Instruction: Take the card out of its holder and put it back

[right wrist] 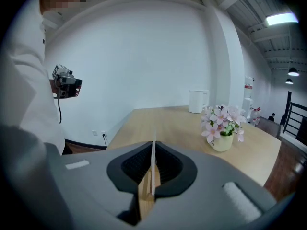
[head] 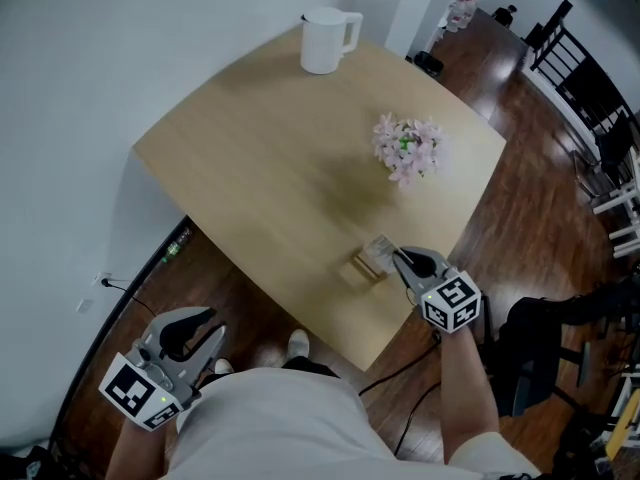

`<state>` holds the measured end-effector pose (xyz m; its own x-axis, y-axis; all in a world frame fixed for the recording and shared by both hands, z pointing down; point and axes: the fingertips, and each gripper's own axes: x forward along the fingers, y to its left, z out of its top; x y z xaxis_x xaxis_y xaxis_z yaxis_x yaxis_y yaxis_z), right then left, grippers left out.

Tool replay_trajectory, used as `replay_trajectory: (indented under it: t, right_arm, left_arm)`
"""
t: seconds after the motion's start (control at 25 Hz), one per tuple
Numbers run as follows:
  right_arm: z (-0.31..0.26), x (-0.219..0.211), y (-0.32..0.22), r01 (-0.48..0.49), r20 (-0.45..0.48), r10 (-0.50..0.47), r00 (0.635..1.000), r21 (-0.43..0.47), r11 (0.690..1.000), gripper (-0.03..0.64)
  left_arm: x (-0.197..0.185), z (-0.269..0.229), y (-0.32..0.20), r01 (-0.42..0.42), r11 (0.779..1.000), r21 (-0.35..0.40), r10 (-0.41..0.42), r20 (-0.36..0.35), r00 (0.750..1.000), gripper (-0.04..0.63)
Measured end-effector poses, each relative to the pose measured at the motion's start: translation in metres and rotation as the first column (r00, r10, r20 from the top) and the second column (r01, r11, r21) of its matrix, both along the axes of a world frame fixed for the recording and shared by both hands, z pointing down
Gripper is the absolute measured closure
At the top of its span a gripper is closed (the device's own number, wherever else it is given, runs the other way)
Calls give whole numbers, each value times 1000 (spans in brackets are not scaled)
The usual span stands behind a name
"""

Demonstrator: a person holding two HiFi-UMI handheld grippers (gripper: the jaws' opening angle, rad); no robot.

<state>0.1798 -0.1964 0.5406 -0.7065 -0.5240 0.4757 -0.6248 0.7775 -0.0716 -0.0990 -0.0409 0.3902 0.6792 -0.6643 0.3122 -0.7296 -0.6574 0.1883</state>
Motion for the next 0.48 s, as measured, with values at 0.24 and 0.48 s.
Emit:
replay_trajectory:
  t: [0.24,0.48]
  right_arm:
    - [13,1,-1,18,3,-18,1000,-24,1000,595]
    - [32,2,-3,20,21,-19,1000,-56,998,595]
  left_arm:
    - [6,0,-5,-10,1000,-17,11,3,1000,505]
    - [8,3,-8,-14,999,-39,14,8,1000,505]
